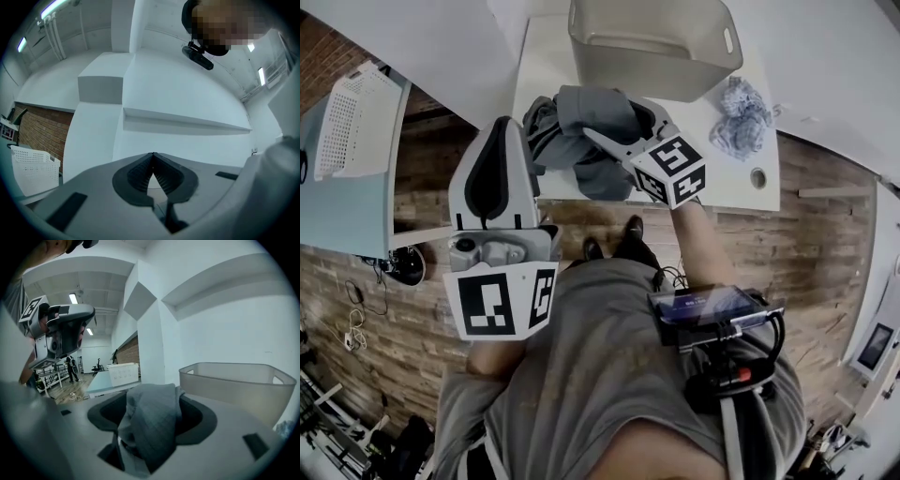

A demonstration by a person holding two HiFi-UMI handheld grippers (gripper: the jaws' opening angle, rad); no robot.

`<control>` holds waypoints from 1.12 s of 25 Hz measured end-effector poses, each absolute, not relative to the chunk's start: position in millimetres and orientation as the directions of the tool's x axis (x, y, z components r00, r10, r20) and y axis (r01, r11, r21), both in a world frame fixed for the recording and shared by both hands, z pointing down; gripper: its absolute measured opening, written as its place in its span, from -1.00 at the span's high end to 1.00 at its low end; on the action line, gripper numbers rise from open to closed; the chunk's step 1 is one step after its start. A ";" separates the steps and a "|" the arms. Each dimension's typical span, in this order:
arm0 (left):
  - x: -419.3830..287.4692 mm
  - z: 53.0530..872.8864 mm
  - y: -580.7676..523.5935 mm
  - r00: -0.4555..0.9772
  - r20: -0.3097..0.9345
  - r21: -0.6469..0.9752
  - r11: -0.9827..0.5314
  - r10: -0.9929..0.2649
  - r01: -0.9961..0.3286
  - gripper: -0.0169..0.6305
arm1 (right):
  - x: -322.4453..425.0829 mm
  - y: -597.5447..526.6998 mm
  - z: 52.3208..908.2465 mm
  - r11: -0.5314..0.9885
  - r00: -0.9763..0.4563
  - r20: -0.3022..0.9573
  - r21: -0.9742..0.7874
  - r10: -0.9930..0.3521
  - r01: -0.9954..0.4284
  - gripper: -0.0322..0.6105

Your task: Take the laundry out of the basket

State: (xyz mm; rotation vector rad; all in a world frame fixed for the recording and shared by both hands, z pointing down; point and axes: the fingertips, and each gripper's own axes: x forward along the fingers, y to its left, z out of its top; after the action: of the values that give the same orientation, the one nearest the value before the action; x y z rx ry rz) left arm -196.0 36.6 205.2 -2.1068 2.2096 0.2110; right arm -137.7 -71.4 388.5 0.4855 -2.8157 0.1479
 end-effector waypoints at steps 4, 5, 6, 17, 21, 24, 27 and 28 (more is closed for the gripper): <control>-176.9 201.5 24.1 -0.003 -0.163 0.051 -0.005 -0.987 -0.999 0.92 | -111.1 -70.8 382.0 0.932 -0.883 0.326 -0.020 -0.336 -0.362 -0.18; -171.7 200.0 21.1 0.009 -0.166 0.052 -0.018 -0.986 -0.999 0.92 | -103.0 -73.7 376.9 0.926 -0.880 0.319 -0.018 -0.352 -0.377 -0.18; -166.8 198.8 18.1 0.019 -0.169 0.052 -0.028 -0.985 -0.998 0.92 | -95.1 -76.8 370.6 0.919 -0.878 0.305 -0.020 -0.369 -0.393 -0.18; -132.7 196.3 -16.9 0.049 -0.201 0.033 -0.056 -0.978 -0.998 0.92 | -51.0 -78.2 266.4 0.862 -0.861 -0.018 -0.003 -0.508 -0.508 0.12; -121.2 191.6 -24.6 0.065 -0.214 0.025 -0.073 -0.975 -0.997 0.92 | -45.5 -69.0 239.9 0.853 -0.848 -0.103 0.001 -0.520 -0.522 0.53; -116.2 191.5 -28.5 0.070 -0.219 0.017 -0.075 -0.973 -0.997 0.92 | -43.3 -64.5 229.2 0.841 -0.833 -0.140 -0.001 -0.535 -0.541 0.73; -111.3 191.0 -30.9 0.070 -0.229 0.002 -0.073 -0.971 -0.997 0.92 | -41.8 -61.5 222.2 0.825 -0.817 -0.151 0.014 -0.557 -0.565 0.80; -109.2 191.0 -31.3 0.072 -0.231 0.000 -0.074 -0.970 -0.997 0.92 | -41.0 -60.5 220.5 0.819 -0.811 -0.154 0.023 -0.564 -0.574 0.82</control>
State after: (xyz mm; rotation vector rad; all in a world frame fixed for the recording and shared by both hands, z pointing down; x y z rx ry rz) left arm -109.2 -31.3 191.0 -2.1782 2.0222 0.2550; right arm -41.0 -60.5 220.5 0.9841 -3.1287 -0.1121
